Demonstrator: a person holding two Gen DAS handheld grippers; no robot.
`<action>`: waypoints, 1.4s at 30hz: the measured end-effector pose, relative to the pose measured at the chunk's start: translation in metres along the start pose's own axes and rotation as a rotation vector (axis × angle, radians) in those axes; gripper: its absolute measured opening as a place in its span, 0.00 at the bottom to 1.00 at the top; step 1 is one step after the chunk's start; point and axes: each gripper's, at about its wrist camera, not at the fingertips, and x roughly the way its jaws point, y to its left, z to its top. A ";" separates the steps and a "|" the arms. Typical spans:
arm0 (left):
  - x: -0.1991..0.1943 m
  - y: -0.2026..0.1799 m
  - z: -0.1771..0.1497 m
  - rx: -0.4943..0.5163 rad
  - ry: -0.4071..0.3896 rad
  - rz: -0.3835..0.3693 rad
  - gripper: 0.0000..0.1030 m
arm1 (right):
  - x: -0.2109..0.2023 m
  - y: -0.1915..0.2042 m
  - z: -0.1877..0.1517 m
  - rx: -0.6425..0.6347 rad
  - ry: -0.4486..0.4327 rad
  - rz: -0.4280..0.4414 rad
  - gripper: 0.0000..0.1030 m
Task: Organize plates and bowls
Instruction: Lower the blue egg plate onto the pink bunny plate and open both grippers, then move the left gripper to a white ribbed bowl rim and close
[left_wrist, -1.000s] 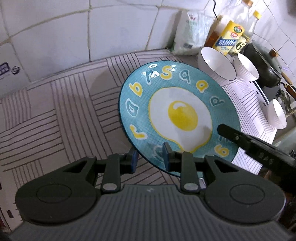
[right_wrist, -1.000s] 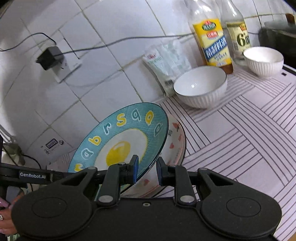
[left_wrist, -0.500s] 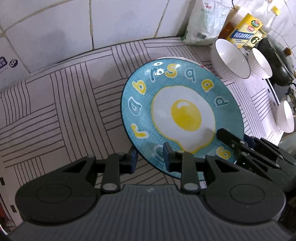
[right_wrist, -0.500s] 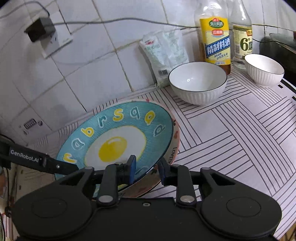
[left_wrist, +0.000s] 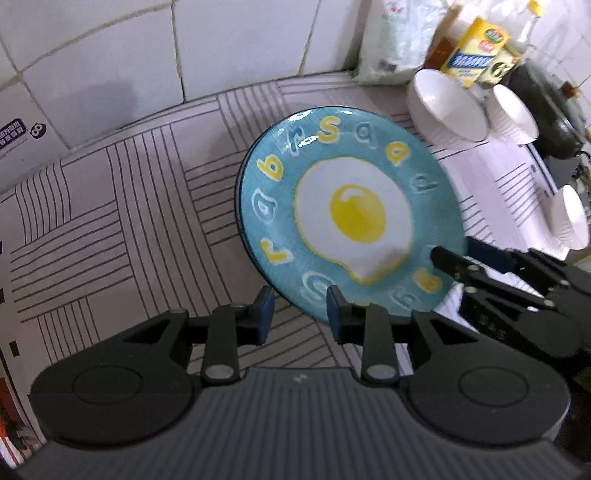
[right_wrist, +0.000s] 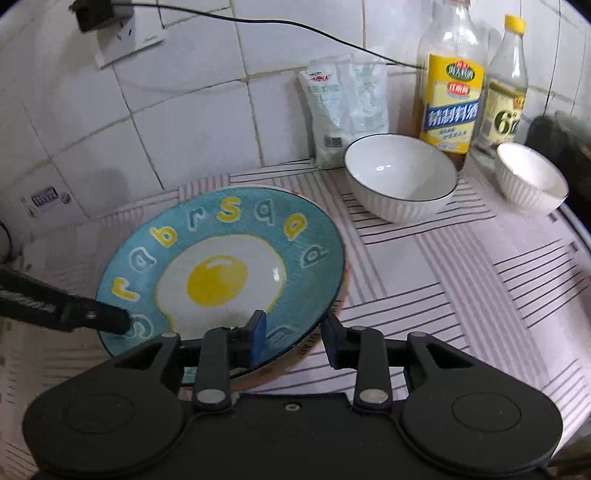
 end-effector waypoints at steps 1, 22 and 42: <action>-0.005 -0.003 -0.003 0.006 -0.010 -0.006 0.28 | -0.001 -0.002 -0.002 0.004 -0.002 -0.003 0.38; -0.123 -0.101 -0.059 0.209 -0.109 0.101 0.79 | -0.151 -0.030 -0.023 -0.162 -0.141 0.092 0.70; -0.124 -0.195 -0.065 0.197 -0.125 0.189 0.90 | -0.213 -0.138 -0.036 -0.232 -0.178 0.081 0.94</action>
